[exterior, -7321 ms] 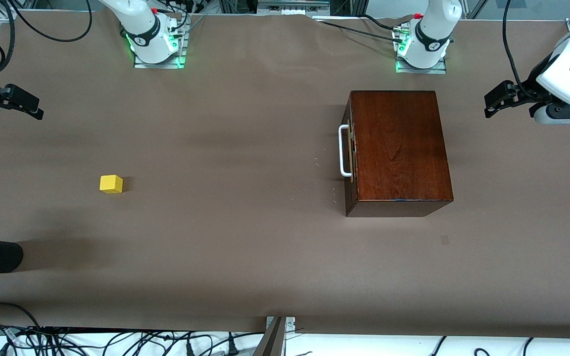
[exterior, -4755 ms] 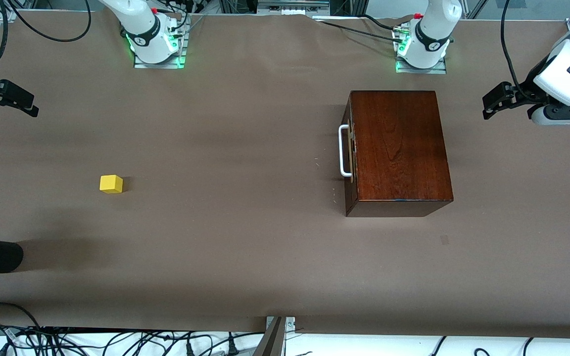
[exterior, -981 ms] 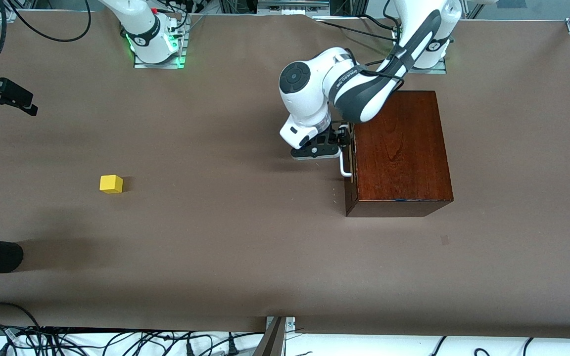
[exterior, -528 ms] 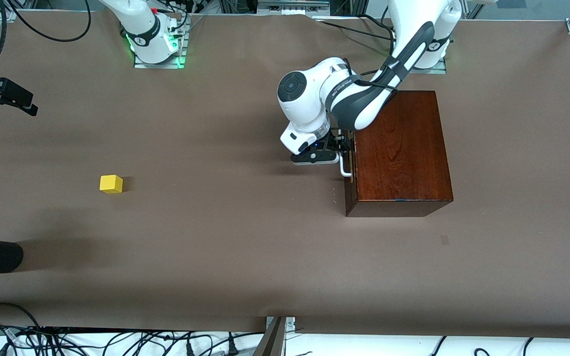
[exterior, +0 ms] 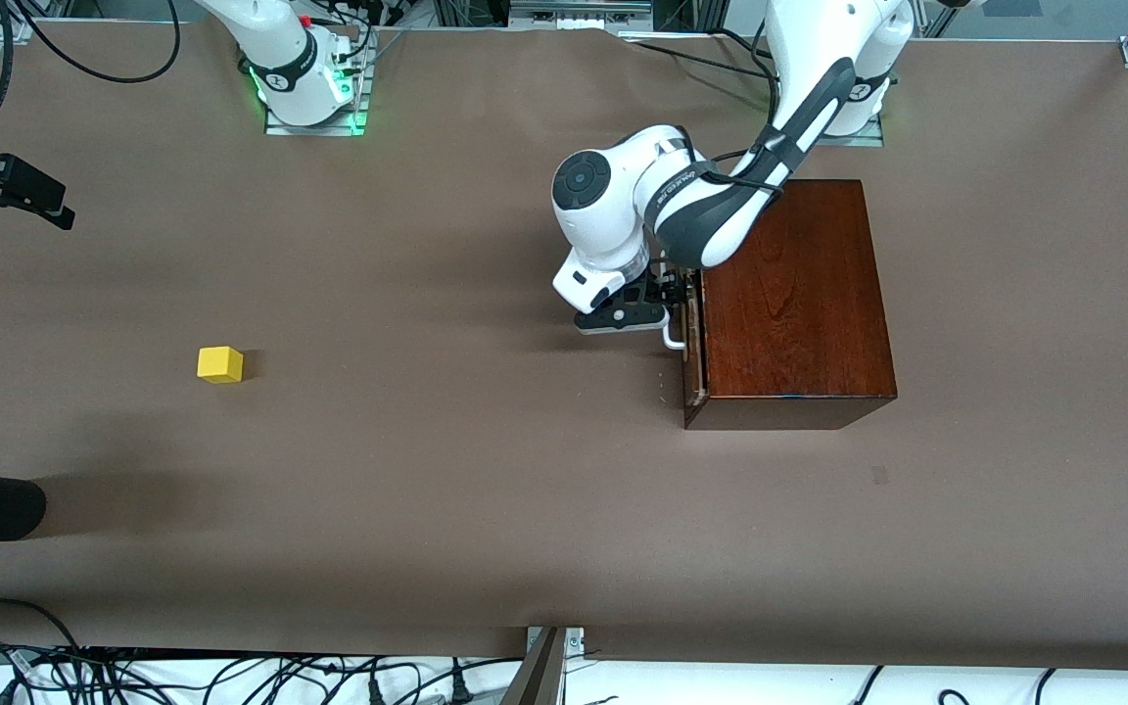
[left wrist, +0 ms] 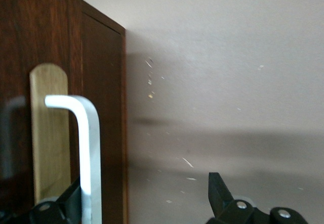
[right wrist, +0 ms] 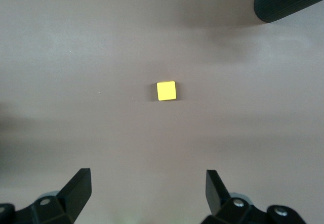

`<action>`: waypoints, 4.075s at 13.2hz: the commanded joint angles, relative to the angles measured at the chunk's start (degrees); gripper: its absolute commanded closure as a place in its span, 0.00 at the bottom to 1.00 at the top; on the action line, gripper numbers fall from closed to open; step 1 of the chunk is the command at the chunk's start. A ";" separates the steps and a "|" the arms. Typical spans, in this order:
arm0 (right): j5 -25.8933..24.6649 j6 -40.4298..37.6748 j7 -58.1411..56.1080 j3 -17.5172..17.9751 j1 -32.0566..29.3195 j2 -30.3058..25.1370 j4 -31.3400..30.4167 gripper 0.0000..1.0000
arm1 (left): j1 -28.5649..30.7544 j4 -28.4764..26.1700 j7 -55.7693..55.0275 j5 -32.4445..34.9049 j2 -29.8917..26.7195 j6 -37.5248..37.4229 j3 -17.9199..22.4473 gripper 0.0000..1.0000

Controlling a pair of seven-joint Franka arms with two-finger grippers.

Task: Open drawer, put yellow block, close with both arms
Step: 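Pull the drawer open with the left gripper while the right gripper reaches the cube, then grasp the yellow cube with the right gripper while the left gripper withdraws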

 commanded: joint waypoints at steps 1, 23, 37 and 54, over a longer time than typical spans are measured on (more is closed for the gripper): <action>-0.20 -1.16 0.08 0.00 -0.13 0.26 1.27 0.00 | -0.59 1.68 -1.37 -5.09 0.76 2.74 0.00 0.00; 0.50 32.92 -4.05 -1.85 -0.66 11.50 -22.71 0.00 | -13.43 18.65 -9.99 -7.47 8.50 2.75 2.02 0.00; 5.43 50.17 -11.26 -1.85 -1.27 23.19 -26.85 0.00 | 5.80 17.95 -0.36 -23.73 -16.80 -26.93 -0.88 0.00; 10.35 54.39 -16.79 -1.58 -1.27 30.32 -26.41 0.88 | 15.66 6.11 50.56 -26.63 -36.66 -37.61 26.98 0.00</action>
